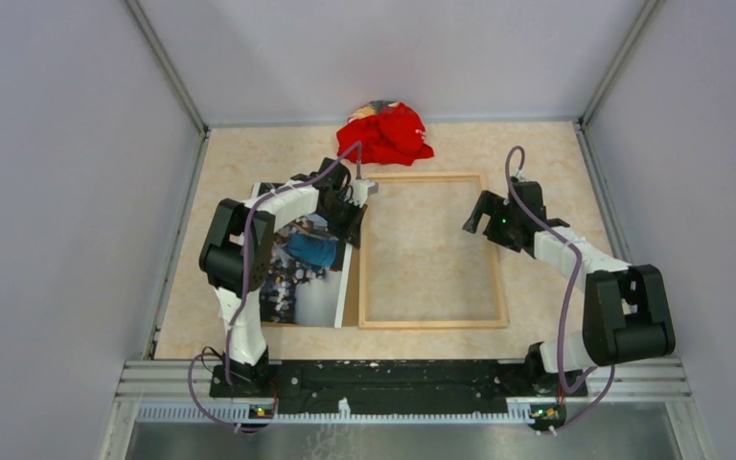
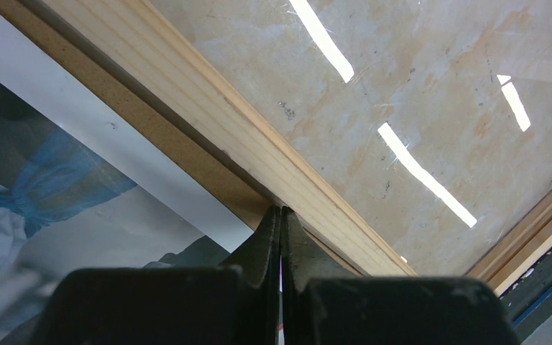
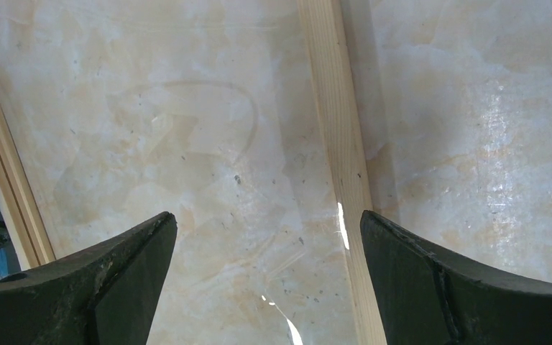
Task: Put the photo into the frame
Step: Place the photo frame item in the photo frame.
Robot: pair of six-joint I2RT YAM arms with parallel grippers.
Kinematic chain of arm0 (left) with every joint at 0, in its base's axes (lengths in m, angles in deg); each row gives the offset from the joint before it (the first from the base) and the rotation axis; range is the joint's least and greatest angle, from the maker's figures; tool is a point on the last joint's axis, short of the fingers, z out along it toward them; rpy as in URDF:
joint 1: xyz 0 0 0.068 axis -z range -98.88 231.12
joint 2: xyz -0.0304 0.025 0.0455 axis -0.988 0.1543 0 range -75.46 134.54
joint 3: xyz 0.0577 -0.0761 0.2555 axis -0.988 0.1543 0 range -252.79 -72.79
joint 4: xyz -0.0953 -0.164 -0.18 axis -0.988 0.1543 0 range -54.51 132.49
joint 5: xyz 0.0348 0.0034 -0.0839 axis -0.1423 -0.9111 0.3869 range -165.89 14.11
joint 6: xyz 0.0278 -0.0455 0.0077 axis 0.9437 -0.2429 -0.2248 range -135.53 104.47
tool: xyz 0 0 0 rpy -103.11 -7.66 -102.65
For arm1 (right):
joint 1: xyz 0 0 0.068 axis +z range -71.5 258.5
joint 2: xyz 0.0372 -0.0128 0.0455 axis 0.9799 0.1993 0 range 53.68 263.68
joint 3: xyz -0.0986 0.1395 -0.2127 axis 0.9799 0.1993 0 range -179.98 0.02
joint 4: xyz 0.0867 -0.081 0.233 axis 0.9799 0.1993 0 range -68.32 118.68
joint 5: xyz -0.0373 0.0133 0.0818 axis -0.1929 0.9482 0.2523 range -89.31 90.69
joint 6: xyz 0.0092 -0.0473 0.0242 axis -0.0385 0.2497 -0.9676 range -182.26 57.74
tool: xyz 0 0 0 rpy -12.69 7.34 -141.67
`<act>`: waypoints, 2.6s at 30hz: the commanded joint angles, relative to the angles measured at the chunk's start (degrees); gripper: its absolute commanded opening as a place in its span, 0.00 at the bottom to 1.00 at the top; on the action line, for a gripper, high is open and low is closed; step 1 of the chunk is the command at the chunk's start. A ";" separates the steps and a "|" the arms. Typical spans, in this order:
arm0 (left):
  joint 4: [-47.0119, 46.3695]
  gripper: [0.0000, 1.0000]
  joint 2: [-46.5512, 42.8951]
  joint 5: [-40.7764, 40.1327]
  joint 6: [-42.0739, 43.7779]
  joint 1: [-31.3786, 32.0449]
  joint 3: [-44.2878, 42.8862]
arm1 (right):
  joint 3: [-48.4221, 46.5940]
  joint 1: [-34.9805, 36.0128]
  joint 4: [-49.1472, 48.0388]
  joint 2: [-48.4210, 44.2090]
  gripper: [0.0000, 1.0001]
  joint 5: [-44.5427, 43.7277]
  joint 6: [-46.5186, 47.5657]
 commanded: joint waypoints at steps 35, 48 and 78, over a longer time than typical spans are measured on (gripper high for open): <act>-1.07 0.00 2.06 -0.03 0.63 0.70 -1.88 | -0.84 0.30 -3.64 1.79 0.96 7.18 -3.94; -0.80 0.00 1.93 -0.57 1.13 0.66 -1.68 | -5.90 -1.13 0.14 0.96 0.96 0.80 -1.29; -0.91 0.00 2.82 -0.06 1.14 0.78 -2.61 | -0.51 -0.01 -6.81 5.94 0.93 8.02 -4.32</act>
